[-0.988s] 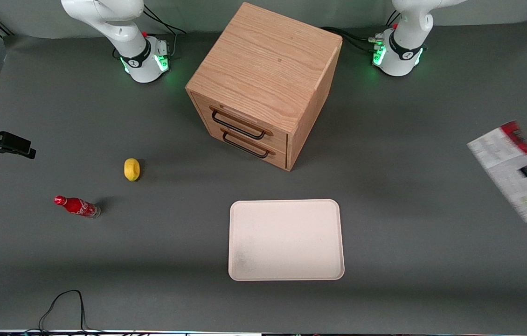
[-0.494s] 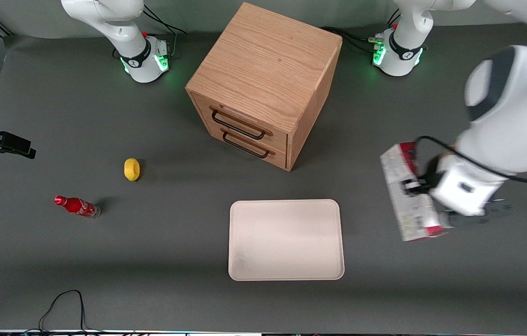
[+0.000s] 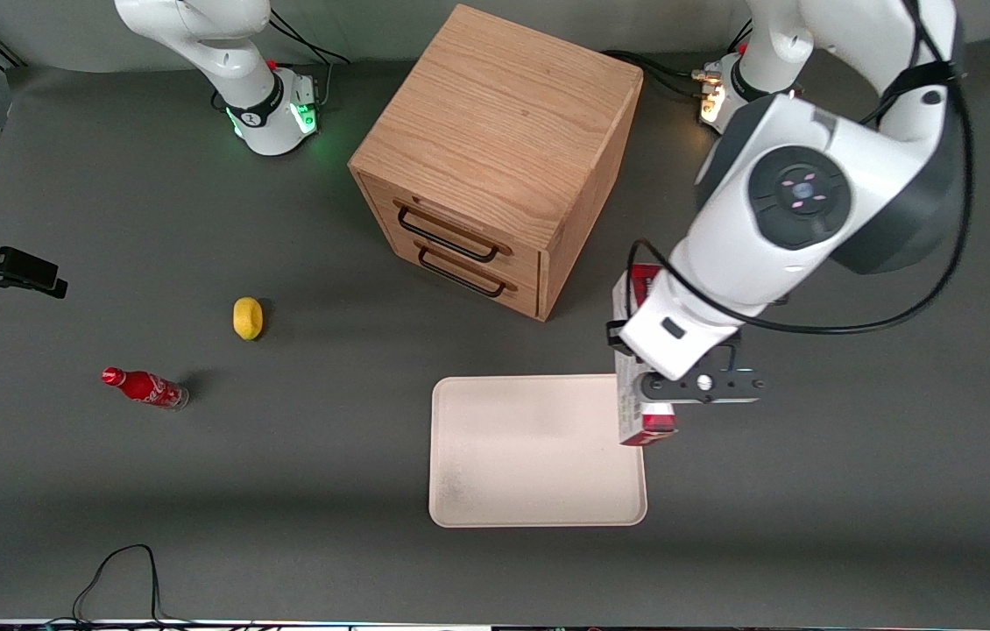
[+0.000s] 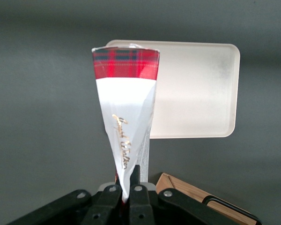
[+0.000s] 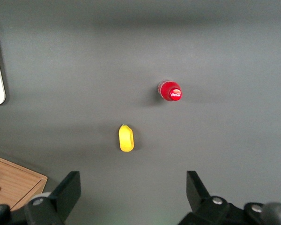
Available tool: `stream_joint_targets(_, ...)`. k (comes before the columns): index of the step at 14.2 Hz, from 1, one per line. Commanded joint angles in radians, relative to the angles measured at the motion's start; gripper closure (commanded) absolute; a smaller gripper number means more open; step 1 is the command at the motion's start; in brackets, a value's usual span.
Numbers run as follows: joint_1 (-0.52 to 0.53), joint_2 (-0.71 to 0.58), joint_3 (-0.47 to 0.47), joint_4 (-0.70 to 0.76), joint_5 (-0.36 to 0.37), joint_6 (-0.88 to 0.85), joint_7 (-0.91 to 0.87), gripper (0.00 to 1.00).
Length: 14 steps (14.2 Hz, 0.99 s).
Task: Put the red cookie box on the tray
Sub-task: 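Carry the held cookie box over the white tray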
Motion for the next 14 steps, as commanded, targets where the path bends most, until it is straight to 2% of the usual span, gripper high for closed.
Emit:
stream_joint_targets(1,-0.014,0.088,0.017,0.042,0.029,0.024,-0.057,1.0)
stream_joint_targets(6,-0.016,0.21,0.016,-0.038,0.113,0.192,-0.112,1.0)
stream_joint_targets(9,-0.013,0.256,0.016,-0.095,0.129,0.332,-0.106,1.0)
stream_joint_targets(14,0.0,0.323,0.017,-0.095,0.149,0.407,-0.086,1.0)
